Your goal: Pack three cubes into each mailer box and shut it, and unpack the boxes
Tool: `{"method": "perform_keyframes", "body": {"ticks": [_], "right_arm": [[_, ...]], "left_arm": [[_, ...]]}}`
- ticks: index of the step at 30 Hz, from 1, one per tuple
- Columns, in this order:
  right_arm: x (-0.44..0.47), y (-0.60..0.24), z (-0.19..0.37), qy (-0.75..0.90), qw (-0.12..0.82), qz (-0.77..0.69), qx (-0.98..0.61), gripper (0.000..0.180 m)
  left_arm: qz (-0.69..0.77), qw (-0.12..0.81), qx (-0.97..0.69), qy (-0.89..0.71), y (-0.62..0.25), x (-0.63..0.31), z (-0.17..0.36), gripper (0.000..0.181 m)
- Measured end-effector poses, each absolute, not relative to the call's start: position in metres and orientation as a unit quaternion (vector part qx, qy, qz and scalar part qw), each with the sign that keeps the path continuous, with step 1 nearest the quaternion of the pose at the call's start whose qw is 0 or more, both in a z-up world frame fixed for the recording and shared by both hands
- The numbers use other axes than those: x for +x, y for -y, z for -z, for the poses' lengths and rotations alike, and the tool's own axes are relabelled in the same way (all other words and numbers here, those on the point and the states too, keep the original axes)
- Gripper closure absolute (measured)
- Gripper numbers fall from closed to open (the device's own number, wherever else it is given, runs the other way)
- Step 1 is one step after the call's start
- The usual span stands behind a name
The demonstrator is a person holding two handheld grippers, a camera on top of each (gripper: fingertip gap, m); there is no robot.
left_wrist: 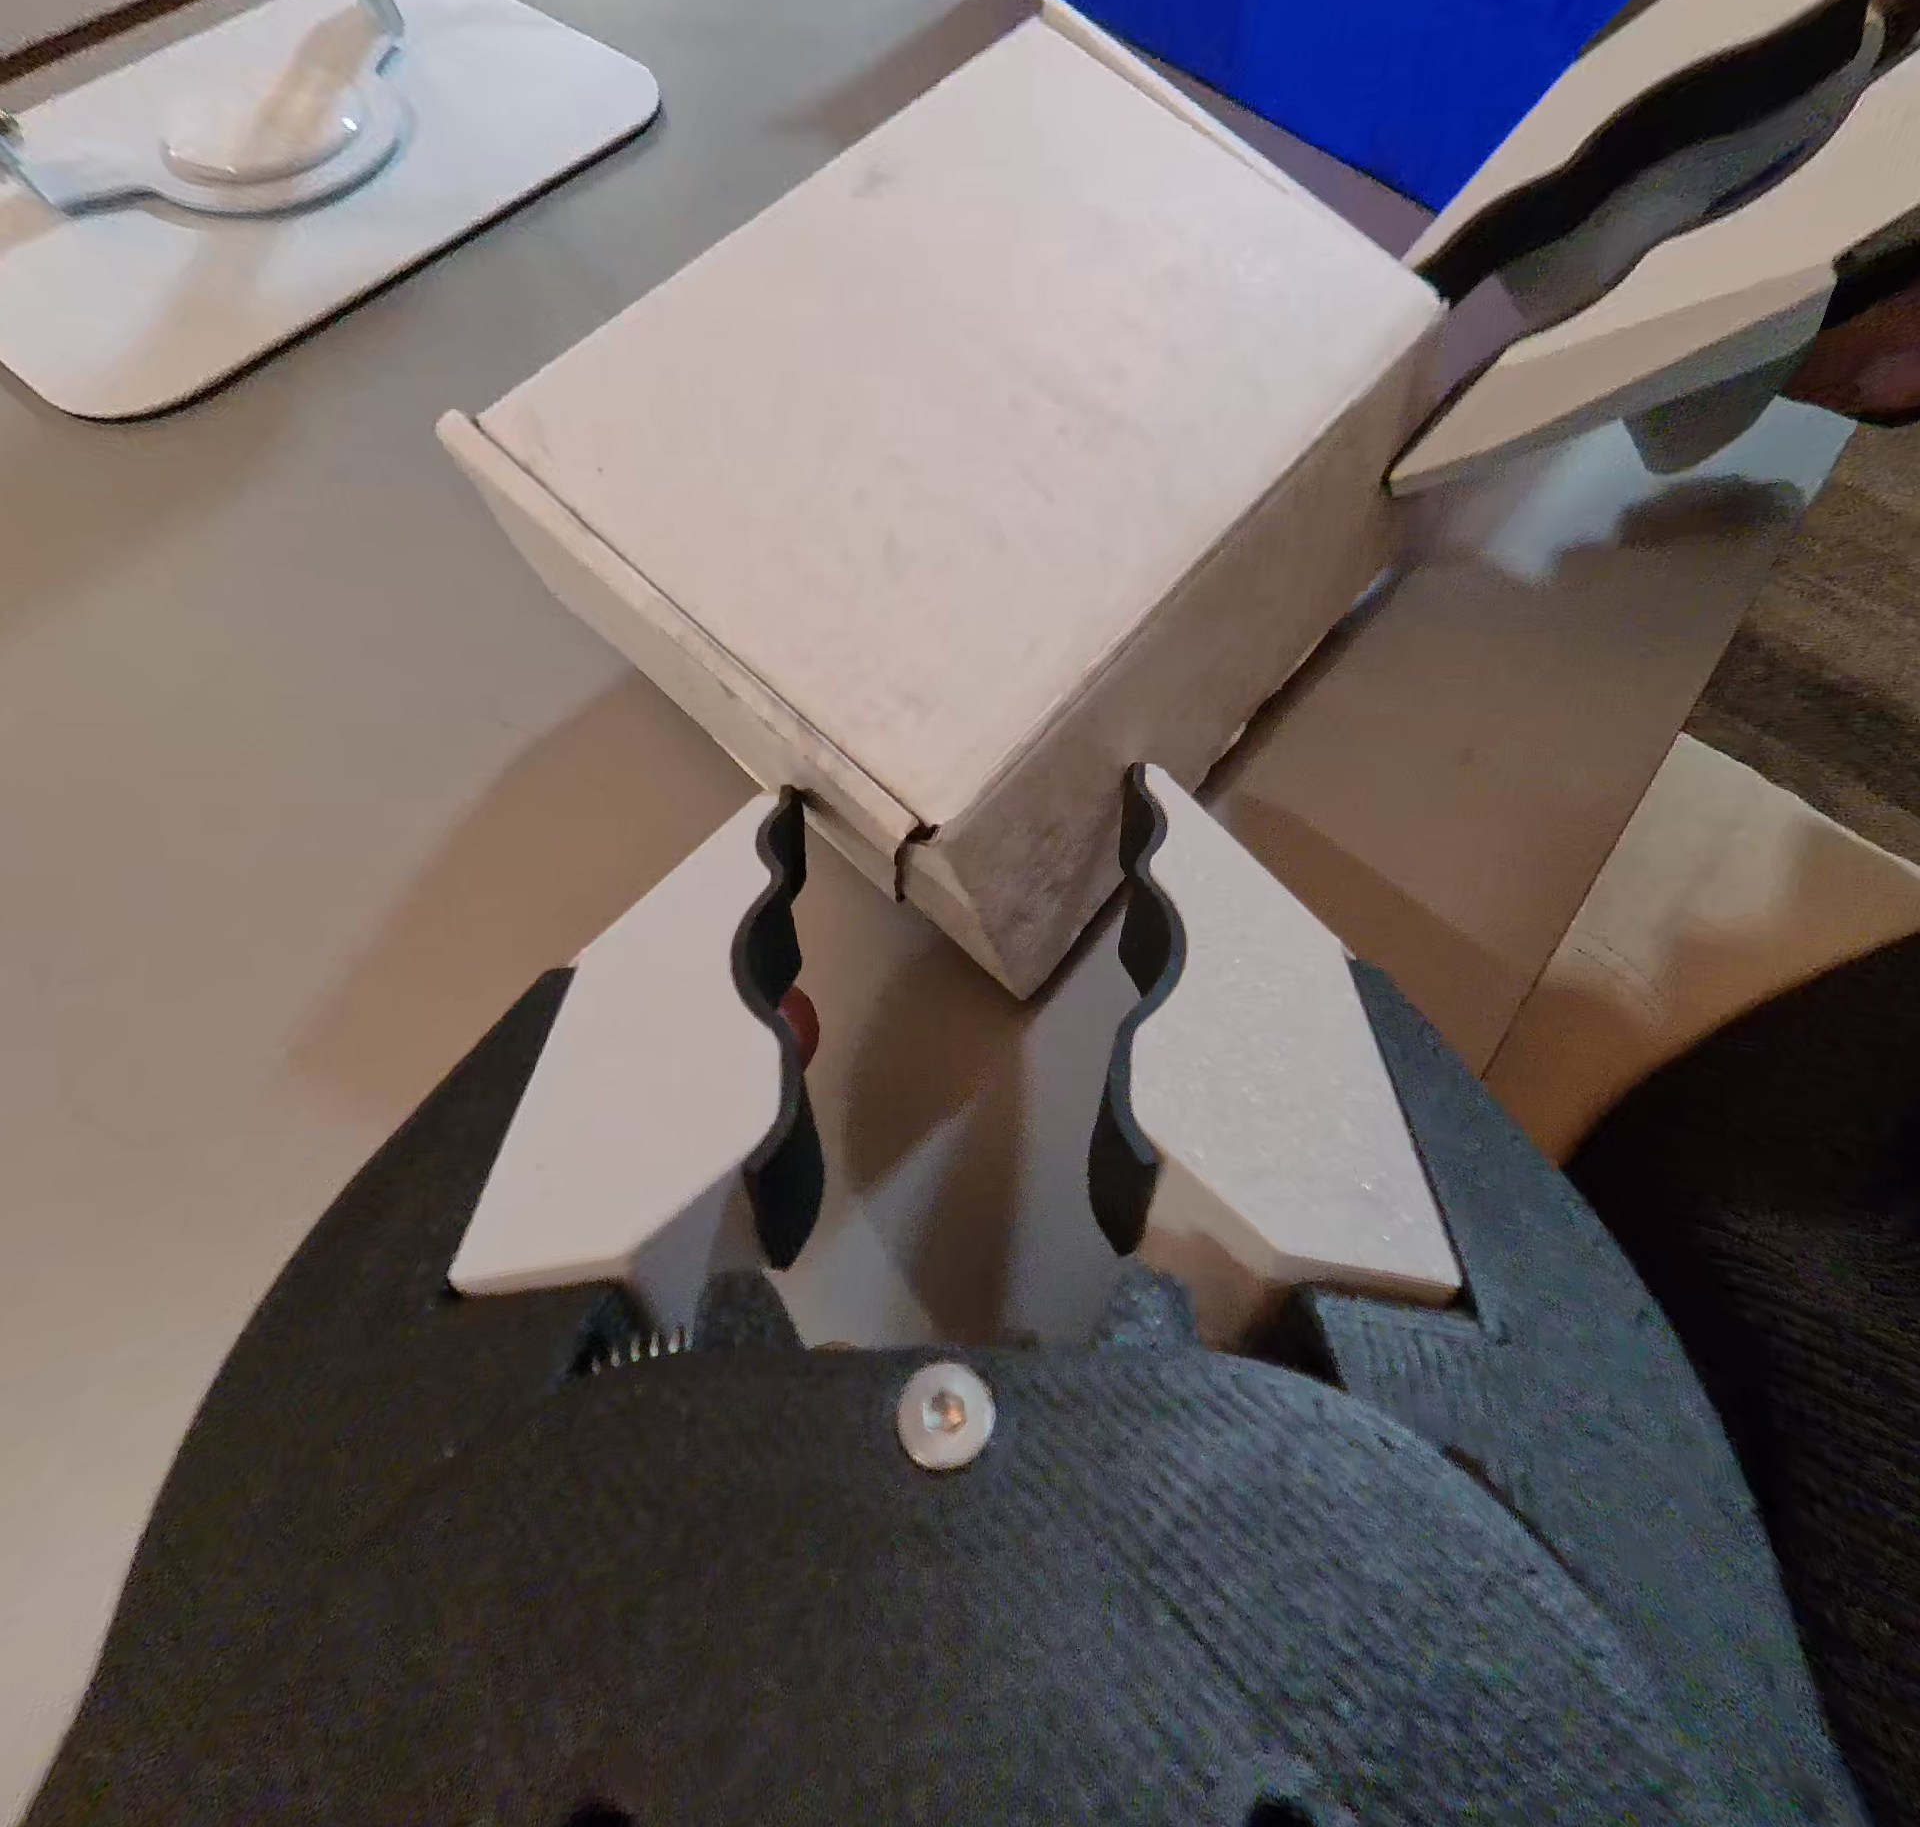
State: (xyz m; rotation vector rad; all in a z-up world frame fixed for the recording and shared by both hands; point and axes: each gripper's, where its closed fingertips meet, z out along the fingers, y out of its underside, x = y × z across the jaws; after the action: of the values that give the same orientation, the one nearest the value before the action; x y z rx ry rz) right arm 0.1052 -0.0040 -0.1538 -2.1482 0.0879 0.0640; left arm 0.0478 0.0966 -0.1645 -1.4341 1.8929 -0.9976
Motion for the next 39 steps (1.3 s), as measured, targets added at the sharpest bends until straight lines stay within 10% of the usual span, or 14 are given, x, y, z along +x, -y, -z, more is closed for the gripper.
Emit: {"method": "perform_keyframes", "body": {"ticks": [18, 26, 39], "right_arm": [[0.089, 0.014, 0.164, 0.004, 0.463, -0.072, -0.883, 0.146], [0.1, 0.006, 0.159, -0.01, 0.488, -0.035, -0.872, 0.127], [0.086, 0.005, 0.165, -0.037, 0.48, -0.121, -0.868, 0.105]], "left_arm": [[0.388, 0.196, -0.428, -0.792, -0.083, 0.002, 0.167, 0.14], [0.464, 0.223, -0.488, -0.705, -0.11, 0.037, 0.15, 0.046], [0.383, 0.225, -0.421, -0.791, -0.098, 0.068, 0.176, 0.03]]}}
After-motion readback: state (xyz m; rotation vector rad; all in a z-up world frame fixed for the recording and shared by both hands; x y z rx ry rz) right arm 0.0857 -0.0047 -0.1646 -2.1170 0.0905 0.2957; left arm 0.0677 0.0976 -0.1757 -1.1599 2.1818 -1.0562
